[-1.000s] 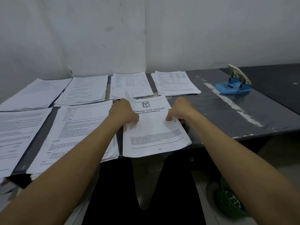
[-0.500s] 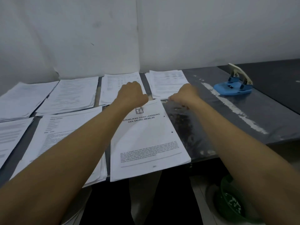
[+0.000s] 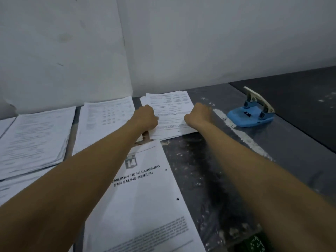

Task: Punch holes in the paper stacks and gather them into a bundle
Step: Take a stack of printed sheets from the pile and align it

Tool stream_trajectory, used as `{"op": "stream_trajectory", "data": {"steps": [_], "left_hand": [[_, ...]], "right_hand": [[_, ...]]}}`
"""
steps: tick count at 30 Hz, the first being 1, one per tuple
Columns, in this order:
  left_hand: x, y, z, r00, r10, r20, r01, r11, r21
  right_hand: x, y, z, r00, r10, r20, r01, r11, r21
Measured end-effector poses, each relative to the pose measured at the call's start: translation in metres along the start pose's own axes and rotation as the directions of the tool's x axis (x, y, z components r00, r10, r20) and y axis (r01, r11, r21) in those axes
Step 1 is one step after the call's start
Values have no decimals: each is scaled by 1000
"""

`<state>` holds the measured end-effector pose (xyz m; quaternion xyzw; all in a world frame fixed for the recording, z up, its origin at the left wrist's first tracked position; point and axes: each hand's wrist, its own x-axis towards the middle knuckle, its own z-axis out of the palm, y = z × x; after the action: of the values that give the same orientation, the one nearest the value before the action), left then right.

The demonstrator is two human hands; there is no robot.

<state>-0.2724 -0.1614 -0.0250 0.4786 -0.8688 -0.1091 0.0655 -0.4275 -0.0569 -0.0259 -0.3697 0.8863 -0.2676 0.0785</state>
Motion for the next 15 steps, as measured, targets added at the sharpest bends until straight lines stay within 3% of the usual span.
{"op": "stream_trajectory", "data": {"steps": [7,11,15], "left_hand": [[38,9,9,999,-22,48,15,990,140],[44,12,8,994,-80,73,75,995,63],[48,9,6,985,-128,115,133,990,-36]], "right_hand": [[41,-5,3,988,83,129,-56,977,-204],[52,-5,-4,953,195,233,-184,981,-67],[58,-2,-3,937,205,282,-223,974,33]]}}
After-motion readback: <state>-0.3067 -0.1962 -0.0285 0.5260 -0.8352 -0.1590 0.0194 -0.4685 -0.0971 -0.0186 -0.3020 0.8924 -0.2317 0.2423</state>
